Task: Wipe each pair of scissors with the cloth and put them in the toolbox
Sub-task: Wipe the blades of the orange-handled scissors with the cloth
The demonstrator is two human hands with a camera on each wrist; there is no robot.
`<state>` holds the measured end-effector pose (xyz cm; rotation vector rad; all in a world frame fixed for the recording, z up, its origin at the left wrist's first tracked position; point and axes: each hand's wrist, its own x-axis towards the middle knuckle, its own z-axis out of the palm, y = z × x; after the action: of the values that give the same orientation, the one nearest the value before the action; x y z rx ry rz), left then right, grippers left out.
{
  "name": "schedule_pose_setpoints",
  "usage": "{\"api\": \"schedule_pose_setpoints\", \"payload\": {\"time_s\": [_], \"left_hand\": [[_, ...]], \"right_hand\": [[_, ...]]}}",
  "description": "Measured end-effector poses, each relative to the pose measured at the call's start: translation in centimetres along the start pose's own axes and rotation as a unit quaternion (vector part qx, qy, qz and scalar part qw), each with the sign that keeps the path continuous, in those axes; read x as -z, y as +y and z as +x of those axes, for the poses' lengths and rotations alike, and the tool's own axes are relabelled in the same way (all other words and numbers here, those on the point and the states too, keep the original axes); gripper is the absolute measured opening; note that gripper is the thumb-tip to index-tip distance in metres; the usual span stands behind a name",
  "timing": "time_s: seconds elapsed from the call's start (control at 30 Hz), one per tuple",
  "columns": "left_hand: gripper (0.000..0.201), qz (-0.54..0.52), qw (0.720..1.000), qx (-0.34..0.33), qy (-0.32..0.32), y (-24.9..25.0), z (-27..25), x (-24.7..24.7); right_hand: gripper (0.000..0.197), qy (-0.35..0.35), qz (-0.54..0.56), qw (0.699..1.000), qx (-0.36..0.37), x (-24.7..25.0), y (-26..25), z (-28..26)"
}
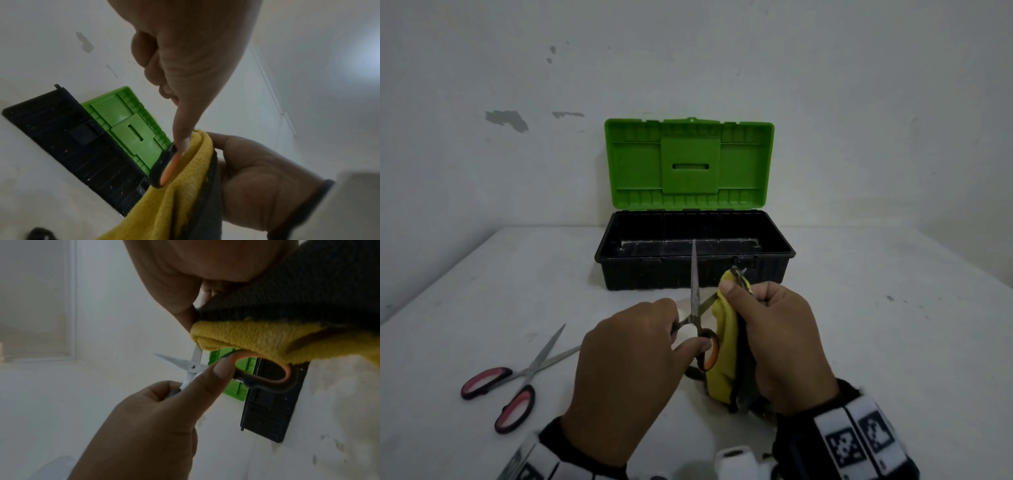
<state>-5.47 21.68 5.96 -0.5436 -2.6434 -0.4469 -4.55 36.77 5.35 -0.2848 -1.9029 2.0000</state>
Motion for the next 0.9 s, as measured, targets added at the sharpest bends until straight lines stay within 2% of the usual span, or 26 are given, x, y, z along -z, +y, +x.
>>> {"api": "schedule_pose_setpoints", "payload": {"time_s": [0.13,0.3,0.4,0.47,0.6,0.77,0.9], "left_hand": [[0.055,-0.019,0.999,-0.028,0.002,-0.7,0.1,-0.4],[0.047,-0.038,0.995,-0.059,0.064,-0.9,0.1,-0.6],[0.042,-0.044,0.993,-0.067,0.091,-1.1,0.1,-0.9],[0.042,-0.043,0.993,-0.065,0.092,-1.2,0.1,-1.0],[0.046,-0.023,0.995,-0.062,0.069,-1.2,-0.2,-1.1],[0.045,-0.026,0.994,-0.067,0.082,-1.6,-0.1,-1.2],[0.054,-0.017,0.996,-0.068,0.064,-1.4,-0.2,-0.8]], "right_hand": [[0.025,-0.077,0.024,0.996,-0.043,-0.7,-0.4,-1.1],[0.025,-0.036,0.078,0.995,-0.05,-0.1,-0.8,0.3],[0.025,-0.07,0.062,0.995,-0.04,-0.6,-0.6,-0.5],[0.027,-0.071,0.051,0.996,-0.036,-0.7,-0.4,-0.7],[0.027,0.003,0.069,0.997,-0.038,0.1,0.2,1.0],[0.024,-0.037,0.038,0.998,-0.026,-0.1,0.1,0.4],[0.031,-0.006,0.075,0.996,-0.057,0.3,0.1,1.8]]}}
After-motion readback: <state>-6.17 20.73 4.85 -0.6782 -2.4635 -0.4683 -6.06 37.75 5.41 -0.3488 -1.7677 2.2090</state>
